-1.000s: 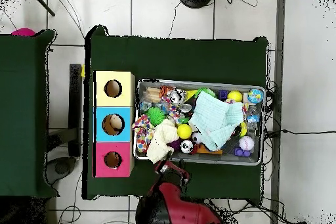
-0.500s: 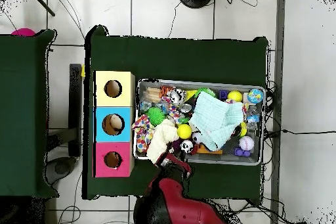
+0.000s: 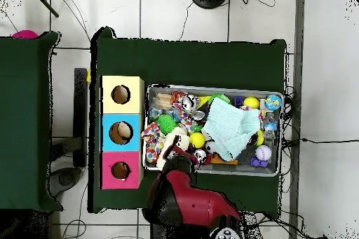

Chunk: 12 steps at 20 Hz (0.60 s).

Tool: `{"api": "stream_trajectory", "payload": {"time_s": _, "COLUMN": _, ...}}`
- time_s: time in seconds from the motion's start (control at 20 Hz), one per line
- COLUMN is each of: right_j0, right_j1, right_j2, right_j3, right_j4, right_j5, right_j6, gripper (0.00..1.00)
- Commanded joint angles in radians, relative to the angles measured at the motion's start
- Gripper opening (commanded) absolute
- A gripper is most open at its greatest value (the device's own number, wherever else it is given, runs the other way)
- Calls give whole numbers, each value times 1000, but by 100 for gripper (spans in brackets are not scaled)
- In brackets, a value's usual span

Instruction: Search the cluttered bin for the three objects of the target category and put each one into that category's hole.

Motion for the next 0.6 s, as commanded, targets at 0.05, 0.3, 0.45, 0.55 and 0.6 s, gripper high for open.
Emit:
{"api": "stream_trajectory", "payload": {"time_s": 0.05, "right_j0": -39, "right_j1": 175, "right_j2": 163, "right_j3": -176, "right_j4": -19, "right_j5": 54, "right_j6": 64, "gripper": 100}}
{"api": "stream_trajectory", "payload": {"time_s": 0.3, "right_j0": -15, "right_j1": 211, "right_j2": 142, "right_j3": -160, "right_j4": 34, "right_j5": 98, "right_j6": 88, "gripper": 100}}
{"api": "stream_trajectory", "payload": {"time_s": 0.45, "right_j0": -36, "right_j1": 215, "right_j2": 169, "right_j3": -149, "right_j4": 37, "right_j5": 189, "right_j6": 76, "gripper": 100}}
{"api": "stream_trajectory", "payload": {"time_s": 0.55, "right_j0": -72, "right_j1": 223, "right_j2": 213, "right_j3": -160, "right_j4": 3, "right_j5": 281, "right_j6": 26, "gripper": 100}}
{"api": "stream_trajectory", "payload": {"time_s": 0.6, "right_j0": -82, "right_j1": 230, "right_j2": 221, "right_j3": -167, "right_j4": -10, "right_j5": 307, "right_j6": 5, "gripper": 100}}
